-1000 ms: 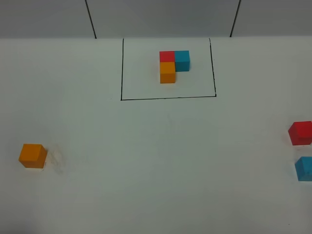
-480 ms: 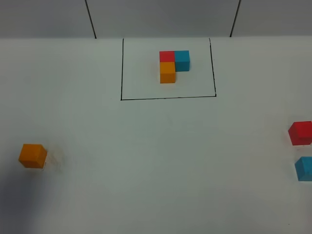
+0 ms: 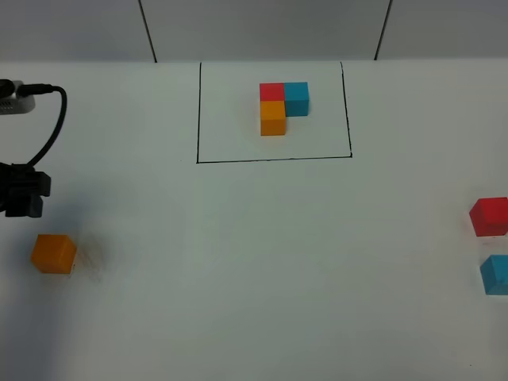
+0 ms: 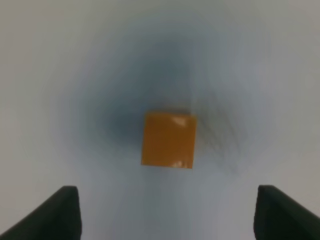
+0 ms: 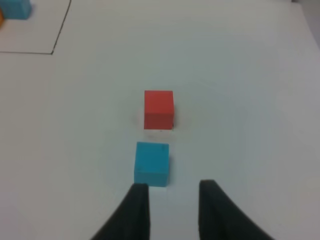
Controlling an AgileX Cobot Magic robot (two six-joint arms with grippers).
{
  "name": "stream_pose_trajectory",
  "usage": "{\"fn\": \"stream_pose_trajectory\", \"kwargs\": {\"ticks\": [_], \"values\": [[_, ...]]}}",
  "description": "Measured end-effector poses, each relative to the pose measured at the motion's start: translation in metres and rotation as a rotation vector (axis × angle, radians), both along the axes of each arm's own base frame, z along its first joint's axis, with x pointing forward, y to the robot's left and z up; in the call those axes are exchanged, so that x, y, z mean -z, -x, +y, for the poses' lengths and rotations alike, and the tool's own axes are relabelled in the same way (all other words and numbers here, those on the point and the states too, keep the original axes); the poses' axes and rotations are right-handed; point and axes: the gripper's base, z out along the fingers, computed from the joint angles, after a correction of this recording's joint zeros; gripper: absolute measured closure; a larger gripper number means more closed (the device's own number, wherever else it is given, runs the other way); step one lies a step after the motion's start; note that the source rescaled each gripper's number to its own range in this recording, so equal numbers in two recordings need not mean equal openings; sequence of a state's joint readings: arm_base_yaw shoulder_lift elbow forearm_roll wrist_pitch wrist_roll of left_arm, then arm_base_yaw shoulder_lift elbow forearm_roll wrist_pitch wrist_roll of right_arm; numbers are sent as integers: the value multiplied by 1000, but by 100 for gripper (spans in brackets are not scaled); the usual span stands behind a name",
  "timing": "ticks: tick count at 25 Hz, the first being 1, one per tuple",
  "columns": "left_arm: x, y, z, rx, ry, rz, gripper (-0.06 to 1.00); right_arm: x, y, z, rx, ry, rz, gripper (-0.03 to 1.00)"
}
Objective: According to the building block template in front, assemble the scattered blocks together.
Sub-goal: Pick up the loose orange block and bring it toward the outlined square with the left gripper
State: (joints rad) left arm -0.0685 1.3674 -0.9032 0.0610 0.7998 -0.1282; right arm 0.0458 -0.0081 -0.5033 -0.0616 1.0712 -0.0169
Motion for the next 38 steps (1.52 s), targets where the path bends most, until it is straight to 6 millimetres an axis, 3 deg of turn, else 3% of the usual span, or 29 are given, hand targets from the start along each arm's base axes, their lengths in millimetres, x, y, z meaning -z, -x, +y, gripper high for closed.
{"fn": "stream_pose_trajectory", "kwargs": {"ticks": [13,25,27,29,31,32,36,38], "values": [[83,-39,-4,6,0,182,34,0,0,0,0,0,0,97],[118,-47,-6,1,11,245,36,0,0,0,0,0,0,97],[121,-47,-6,0,11,253,41,0,0,0,0,0,0,97],[121,-48,-6,0,11,254,55,0,0,0,0,0,0,97],[121,-48,-6,0,11,250,85,0,0,0,0,0,0,97],[121,-48,-6,0,11,249,94,0,0,0,0,0,0,97],[117,-53,-6,37,6,231,94,0,0,0,0,0,0,97],[105,-62,-12,98,1,187,94,0,0,0,0,0,0,97]]}}
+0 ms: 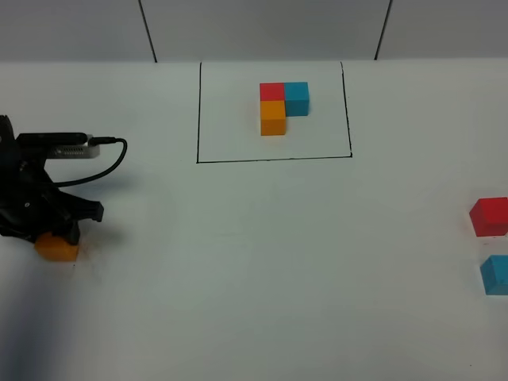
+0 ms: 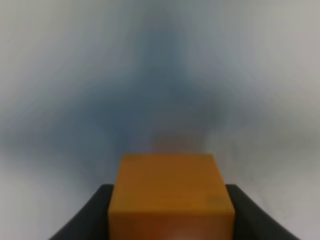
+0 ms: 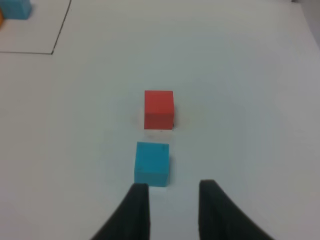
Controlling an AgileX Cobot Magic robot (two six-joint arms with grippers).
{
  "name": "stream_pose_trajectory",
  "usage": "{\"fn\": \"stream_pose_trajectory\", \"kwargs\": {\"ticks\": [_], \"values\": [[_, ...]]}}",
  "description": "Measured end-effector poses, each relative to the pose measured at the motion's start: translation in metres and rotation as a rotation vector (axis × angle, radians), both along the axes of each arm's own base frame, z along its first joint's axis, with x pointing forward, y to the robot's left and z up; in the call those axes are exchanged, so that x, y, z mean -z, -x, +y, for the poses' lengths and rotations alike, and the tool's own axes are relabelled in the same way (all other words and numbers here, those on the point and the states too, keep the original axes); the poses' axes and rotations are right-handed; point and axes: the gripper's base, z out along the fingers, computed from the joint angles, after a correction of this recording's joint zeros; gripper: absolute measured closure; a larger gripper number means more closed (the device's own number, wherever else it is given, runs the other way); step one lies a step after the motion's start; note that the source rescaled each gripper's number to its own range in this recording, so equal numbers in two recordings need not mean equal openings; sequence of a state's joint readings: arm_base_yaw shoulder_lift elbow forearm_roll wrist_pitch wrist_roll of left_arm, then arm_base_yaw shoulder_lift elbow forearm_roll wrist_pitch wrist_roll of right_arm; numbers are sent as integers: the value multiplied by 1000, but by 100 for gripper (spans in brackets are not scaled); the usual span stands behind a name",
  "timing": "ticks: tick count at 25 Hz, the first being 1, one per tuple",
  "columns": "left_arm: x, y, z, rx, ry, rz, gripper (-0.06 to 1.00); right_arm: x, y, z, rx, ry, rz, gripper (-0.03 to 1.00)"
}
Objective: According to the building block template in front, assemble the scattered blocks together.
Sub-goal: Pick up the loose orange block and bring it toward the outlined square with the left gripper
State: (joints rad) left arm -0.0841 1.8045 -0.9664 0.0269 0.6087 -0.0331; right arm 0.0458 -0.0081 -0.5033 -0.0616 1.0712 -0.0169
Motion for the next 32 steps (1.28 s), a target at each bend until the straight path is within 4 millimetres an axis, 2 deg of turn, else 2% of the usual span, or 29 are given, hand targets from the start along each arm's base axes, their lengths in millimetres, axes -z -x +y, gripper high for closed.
{"fn": "stream_pose_trajectory", "kwargs": {"ticks": [2,4,7,10,13,17,20,23,26,32], "values": [[-20,-9,-17,121,5,-70,94,0,0,0,0,0,0,97],[-45,-17,-43,306,12,-147,94,0,0,0,0,0,0,97],[-69,-12,-91,610,45,-172,94,0,0,0,0,0,0,97],[-76,9,-140,904,82,-163,94,0,0,0,0,0,0,97],[-77,34,-181,1141,92,-170,94,0,0,0,0,0,0,97],[-68,65,-223,1363,77,-152,94,0,0,0,0,0,0,97],[-57,79,-245,1449,40,-118,94,0,0,0,0,0,0,97],[-44,83,-262,1482,-5,-94,94,0,0,0,0,0,0,97],[-32,81,-270,1483,-22,-70,94,0,0,0,0,0,0,97],[-4,78,-274,1483,-40,5,94,0,0,0,0,0,0,97]]}}
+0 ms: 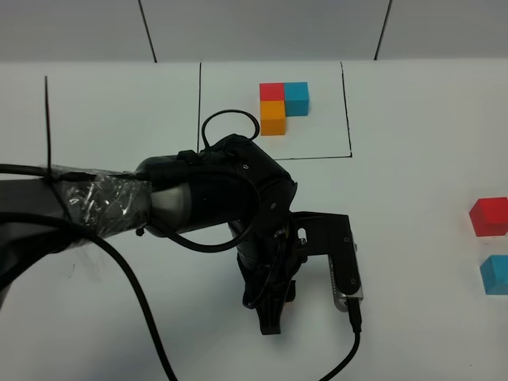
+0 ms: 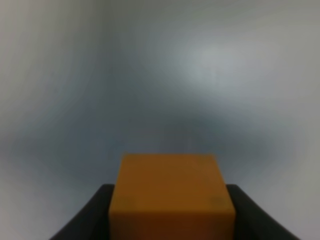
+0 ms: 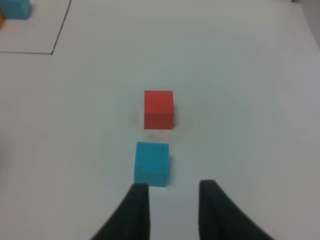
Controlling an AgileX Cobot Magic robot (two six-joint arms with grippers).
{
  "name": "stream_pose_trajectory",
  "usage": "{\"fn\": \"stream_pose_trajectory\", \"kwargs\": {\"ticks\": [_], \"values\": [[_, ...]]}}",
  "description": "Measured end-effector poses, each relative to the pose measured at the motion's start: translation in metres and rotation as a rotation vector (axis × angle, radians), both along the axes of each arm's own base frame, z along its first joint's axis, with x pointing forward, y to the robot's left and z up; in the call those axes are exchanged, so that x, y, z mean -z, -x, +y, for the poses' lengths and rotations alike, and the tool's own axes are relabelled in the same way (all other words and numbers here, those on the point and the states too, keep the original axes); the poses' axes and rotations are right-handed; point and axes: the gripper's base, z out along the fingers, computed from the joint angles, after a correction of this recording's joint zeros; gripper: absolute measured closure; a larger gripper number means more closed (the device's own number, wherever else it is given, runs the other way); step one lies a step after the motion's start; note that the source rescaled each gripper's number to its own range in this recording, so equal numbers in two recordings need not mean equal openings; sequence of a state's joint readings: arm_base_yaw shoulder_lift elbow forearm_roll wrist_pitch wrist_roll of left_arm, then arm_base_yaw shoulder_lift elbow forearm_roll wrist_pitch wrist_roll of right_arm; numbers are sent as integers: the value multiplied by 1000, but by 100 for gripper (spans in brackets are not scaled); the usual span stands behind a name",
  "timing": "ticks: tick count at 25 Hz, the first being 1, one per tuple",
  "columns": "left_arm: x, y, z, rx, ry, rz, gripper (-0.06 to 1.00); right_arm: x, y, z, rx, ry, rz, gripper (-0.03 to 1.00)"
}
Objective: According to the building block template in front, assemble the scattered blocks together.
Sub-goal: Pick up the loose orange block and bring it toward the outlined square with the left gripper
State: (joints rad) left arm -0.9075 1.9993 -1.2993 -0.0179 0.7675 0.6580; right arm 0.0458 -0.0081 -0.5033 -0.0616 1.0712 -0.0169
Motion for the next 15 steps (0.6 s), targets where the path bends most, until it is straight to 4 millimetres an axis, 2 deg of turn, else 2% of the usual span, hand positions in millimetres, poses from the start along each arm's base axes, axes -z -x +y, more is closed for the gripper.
{"fn": "stream_pose_trajectory", "kwargs": {"ticks": [6,15], "values": [[27,-1,-2,1,-46,35,94,0,0,0,0,0,0,97],[28,-2,2,31,-102,35,93,0,0,0,0,0,0,97]]}}
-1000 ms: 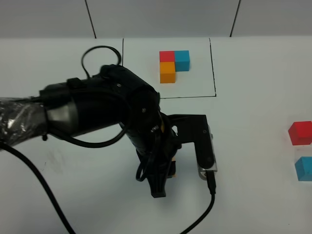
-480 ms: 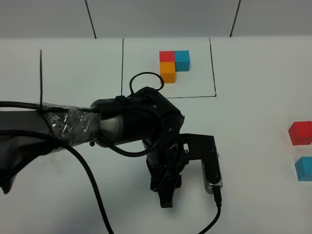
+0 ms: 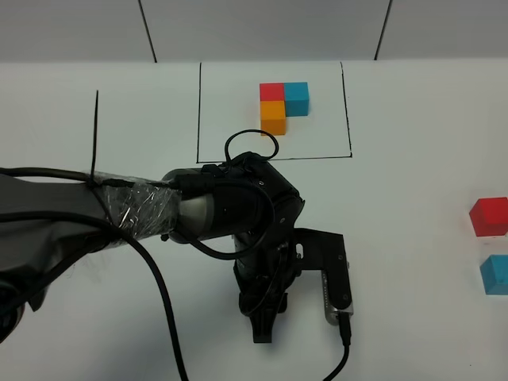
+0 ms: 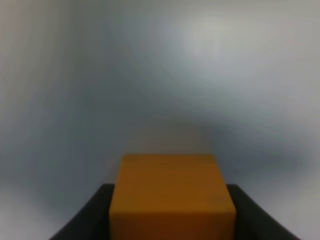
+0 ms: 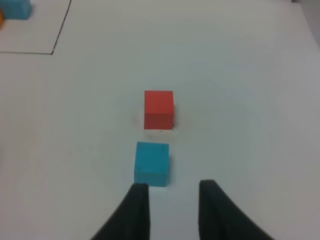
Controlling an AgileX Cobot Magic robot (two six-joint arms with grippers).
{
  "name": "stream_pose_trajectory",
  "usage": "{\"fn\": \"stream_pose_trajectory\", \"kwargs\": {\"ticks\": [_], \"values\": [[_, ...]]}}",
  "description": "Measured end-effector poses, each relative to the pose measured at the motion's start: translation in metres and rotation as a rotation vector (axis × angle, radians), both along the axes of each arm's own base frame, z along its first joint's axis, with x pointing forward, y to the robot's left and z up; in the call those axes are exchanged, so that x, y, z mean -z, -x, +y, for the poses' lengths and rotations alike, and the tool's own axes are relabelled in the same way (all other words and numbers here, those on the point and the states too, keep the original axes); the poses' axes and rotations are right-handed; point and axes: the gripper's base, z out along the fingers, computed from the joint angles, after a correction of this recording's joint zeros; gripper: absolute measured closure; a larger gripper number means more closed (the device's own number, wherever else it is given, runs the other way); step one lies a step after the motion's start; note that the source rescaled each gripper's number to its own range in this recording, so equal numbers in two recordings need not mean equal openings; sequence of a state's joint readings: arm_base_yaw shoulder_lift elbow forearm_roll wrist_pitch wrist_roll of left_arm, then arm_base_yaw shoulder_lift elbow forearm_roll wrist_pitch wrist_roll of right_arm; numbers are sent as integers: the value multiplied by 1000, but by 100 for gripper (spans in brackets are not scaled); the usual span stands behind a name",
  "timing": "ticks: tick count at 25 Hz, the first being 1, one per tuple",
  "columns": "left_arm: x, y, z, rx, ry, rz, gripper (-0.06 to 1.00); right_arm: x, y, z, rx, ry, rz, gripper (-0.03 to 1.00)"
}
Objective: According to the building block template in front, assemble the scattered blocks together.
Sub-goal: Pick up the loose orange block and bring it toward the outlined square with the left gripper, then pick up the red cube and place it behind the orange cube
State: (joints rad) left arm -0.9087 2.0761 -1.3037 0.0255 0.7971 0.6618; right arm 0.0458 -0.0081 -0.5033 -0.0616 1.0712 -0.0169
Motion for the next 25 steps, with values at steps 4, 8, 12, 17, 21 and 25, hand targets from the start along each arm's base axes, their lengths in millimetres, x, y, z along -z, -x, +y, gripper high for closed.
{"fn": "stream_pose_trajectory", "kwargs": {"ticks": [4,8,12,17,21,25], "values": [[-4,1,6,16,-58,12,43,0,0,0,0,0,0,97],[-46,-1,6,-13,-5,-57,-3,0,0,0,0,0,0,97],[-114,-2,16,-47,87,-227,-5,0,0,0,0,0,0,97],[-180,-5,62,-93,41,-434,5,0,0,0,0,0,0,97],[-218,-15,122,-301,-3,-508,17,0,0,0,0,0,0,97],[-248,-17,188,-542,-11,-550,22,0,0,0,0,0,0,97]]}}
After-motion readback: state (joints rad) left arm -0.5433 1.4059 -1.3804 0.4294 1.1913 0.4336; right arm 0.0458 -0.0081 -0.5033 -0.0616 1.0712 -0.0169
